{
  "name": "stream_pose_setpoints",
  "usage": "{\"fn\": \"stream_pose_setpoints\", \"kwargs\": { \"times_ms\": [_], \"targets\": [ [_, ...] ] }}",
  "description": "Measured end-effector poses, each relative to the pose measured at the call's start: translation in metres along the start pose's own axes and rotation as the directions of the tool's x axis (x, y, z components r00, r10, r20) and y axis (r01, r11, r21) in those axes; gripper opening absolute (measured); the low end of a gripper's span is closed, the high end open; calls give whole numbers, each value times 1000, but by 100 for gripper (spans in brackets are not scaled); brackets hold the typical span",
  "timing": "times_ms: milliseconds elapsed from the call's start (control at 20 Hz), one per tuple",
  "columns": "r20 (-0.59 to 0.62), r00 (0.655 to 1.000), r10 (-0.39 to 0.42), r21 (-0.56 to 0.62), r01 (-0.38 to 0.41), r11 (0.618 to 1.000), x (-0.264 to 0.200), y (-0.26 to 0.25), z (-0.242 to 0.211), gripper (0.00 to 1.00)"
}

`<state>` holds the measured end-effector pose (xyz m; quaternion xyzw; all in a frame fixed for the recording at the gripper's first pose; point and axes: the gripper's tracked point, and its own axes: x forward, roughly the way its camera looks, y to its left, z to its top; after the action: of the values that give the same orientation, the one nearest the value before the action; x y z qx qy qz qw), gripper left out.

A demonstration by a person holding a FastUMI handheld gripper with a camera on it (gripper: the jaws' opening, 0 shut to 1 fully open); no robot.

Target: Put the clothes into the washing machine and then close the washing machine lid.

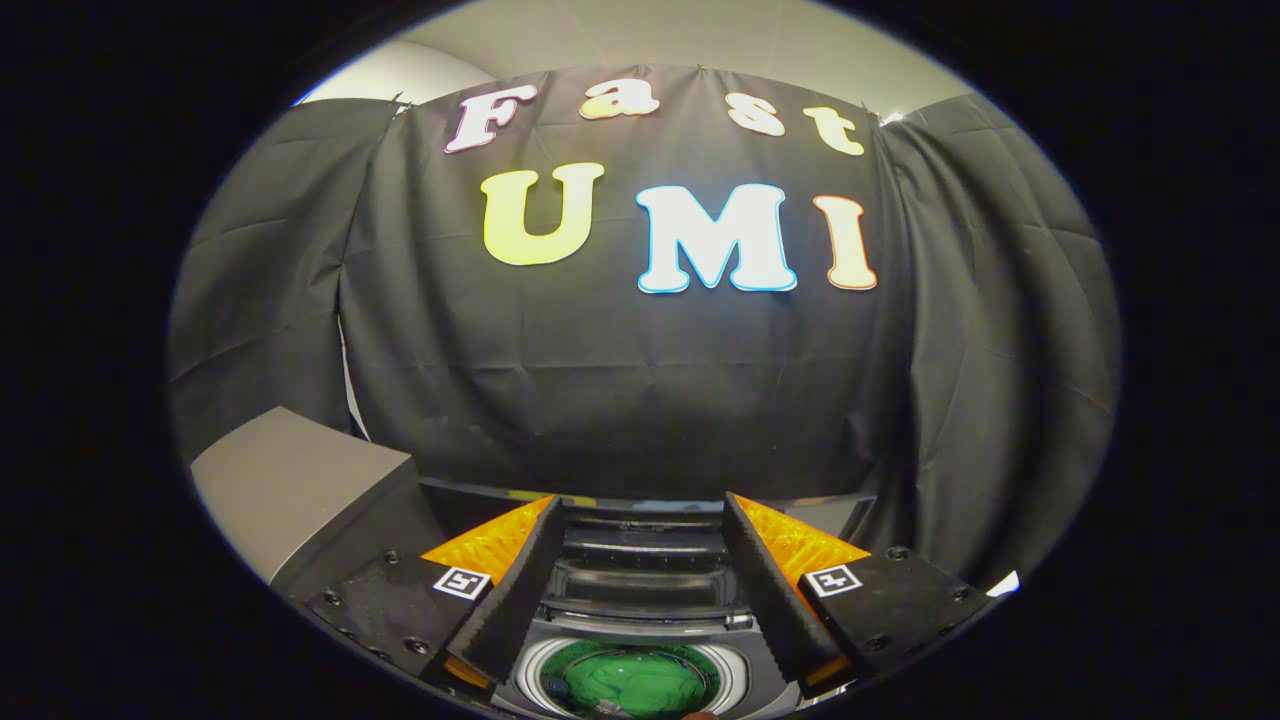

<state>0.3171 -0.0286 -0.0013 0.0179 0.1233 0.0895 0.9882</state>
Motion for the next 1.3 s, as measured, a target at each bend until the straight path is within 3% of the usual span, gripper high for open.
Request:
{"fn": "stream_pose_setpoints", "kwargs": {
  "times_ms": [300, 550, 750, 1300],
  "targets": [
    [5, 1000, -30, -11, 30, 999, 49, 0, 8, 98],
    [-70, 997, -45, -15, 44, 999, 78, -3, -13, 98],
    [-75, 997, -30, 73, 36, 997, 77, -5, -14, 98],
    [11, 1000, -28, 50, 27, 998, 34, 1, -26, 98]
  ]
}}
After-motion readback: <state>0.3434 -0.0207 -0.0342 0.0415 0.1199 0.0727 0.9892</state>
